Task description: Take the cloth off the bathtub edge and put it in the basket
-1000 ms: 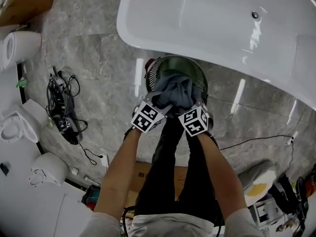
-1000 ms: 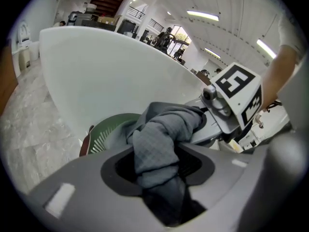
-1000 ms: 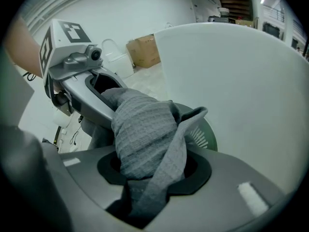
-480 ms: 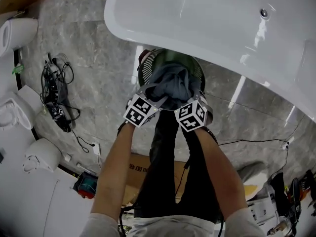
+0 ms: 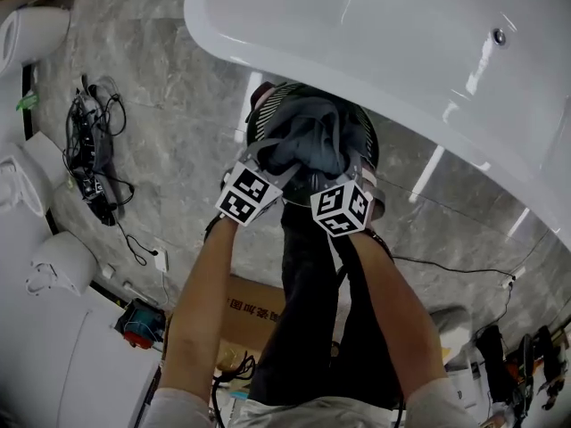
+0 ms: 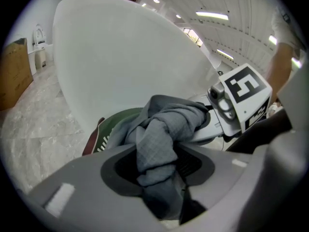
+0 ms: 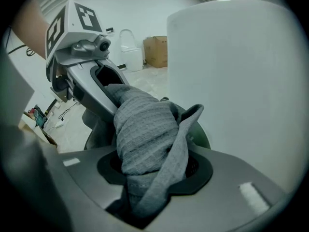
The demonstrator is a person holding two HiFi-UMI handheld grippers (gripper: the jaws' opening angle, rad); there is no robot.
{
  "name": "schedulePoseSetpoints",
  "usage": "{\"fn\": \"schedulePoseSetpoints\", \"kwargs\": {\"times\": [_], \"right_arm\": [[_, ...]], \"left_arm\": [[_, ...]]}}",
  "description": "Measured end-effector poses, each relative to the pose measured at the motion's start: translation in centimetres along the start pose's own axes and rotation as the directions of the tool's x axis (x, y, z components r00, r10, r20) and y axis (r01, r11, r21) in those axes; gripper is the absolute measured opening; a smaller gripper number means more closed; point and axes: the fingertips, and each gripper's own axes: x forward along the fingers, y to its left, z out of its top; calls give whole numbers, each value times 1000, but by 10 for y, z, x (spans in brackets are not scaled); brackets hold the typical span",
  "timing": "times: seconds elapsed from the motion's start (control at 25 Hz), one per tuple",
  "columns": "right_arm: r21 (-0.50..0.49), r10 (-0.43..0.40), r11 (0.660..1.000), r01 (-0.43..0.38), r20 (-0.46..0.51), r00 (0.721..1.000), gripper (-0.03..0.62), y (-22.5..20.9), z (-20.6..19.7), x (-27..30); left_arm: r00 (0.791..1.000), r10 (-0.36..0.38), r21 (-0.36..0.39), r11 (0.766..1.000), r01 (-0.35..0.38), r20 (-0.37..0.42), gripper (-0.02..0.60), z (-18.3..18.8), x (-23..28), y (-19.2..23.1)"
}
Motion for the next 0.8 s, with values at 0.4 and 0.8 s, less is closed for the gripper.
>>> {"fn": "schedulePoseSetpoints", "kwargs": {"times": [0.4,0.8], "right_arm": [[102,45,994,-41,-39,998,232,-8,-23,19],[204,88,976,-80,-33,996,232,27,3,-47]], "left_arm": [[996,68,-76,995,-64,59,242,-31,8,18],[1000,2,-67,998,0,28,242,-24,-59,-36]]}}
